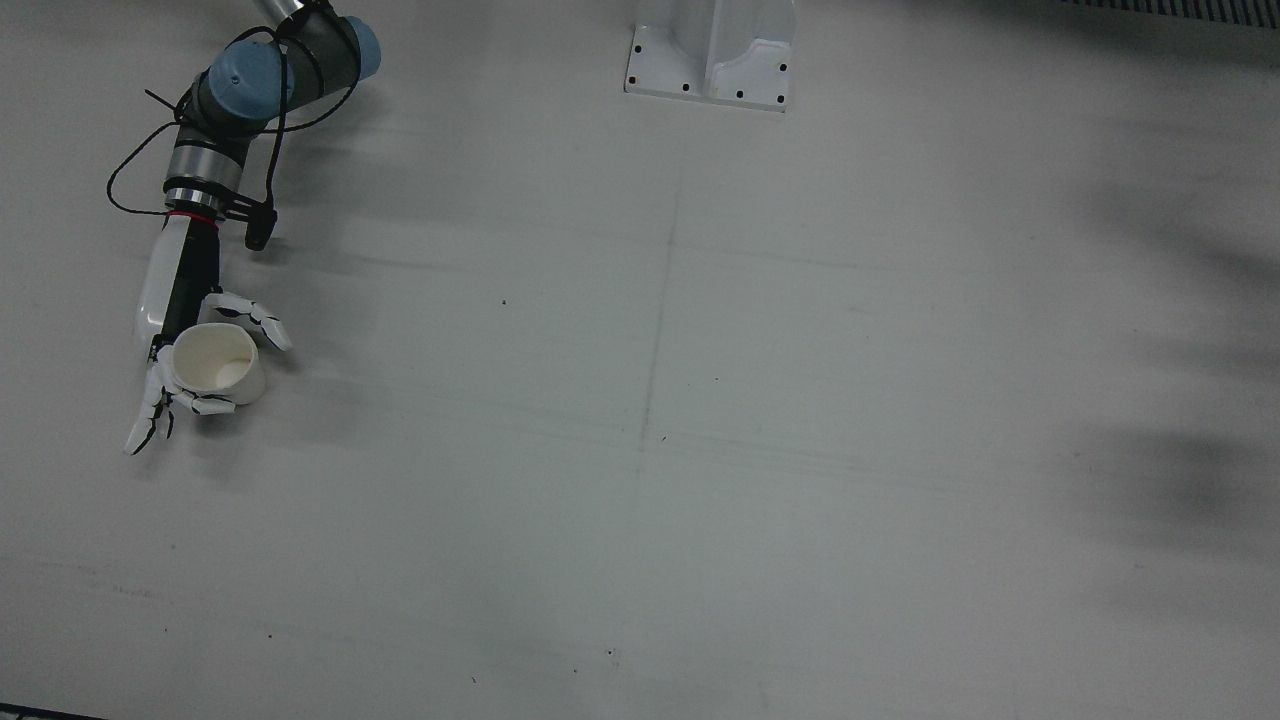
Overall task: Pour water
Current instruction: 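Lift the white paper cup upward with the right hand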
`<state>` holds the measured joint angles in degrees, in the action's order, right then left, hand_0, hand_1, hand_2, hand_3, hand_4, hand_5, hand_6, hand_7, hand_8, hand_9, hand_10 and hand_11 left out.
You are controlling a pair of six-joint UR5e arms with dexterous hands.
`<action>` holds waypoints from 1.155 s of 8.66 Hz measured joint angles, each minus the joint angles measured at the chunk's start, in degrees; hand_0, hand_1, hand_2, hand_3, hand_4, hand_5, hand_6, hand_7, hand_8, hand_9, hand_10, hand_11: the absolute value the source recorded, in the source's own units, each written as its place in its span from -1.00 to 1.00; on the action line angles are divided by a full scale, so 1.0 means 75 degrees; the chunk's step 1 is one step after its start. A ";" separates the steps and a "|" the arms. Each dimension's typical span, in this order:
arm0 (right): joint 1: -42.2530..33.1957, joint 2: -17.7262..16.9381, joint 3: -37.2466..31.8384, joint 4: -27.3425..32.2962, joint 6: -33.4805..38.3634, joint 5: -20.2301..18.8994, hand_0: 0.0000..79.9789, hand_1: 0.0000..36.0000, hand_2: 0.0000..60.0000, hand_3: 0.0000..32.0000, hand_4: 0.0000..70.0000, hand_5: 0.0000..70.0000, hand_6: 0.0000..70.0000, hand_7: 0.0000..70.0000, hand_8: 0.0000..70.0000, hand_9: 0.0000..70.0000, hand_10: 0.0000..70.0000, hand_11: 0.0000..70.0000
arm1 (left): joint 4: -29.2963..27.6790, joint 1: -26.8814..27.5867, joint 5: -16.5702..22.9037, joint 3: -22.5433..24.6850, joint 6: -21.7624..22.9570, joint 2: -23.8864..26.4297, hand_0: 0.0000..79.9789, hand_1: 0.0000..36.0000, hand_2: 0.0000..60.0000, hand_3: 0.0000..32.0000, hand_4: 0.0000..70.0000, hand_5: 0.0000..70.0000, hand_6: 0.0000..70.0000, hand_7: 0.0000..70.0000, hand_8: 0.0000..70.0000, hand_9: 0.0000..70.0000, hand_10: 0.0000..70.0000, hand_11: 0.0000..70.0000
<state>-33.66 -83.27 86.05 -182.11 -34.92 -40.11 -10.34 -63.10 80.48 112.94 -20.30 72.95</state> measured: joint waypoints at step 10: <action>-0.1249 -0.0062 0.1725 -0.0065 -0.0143 -0.0225 0.25 0.17 0.15 -1.00 -0.33 1.00 -0.79 -0.61 -0.97 -0.88 -0.79 -0.66 | 0.0479 0.0019 0.0287 0.0130 0.0033 0.0696 0.82 1.00 1.00 -1.00 0.67 1.00 -0.65 -0.53 -0.88 -0.86 -0.78 -0.59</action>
<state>-43.03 -83.73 98.98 -182.60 -35.99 -41.80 -6.75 -62.96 82.63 113.92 -20.05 78.16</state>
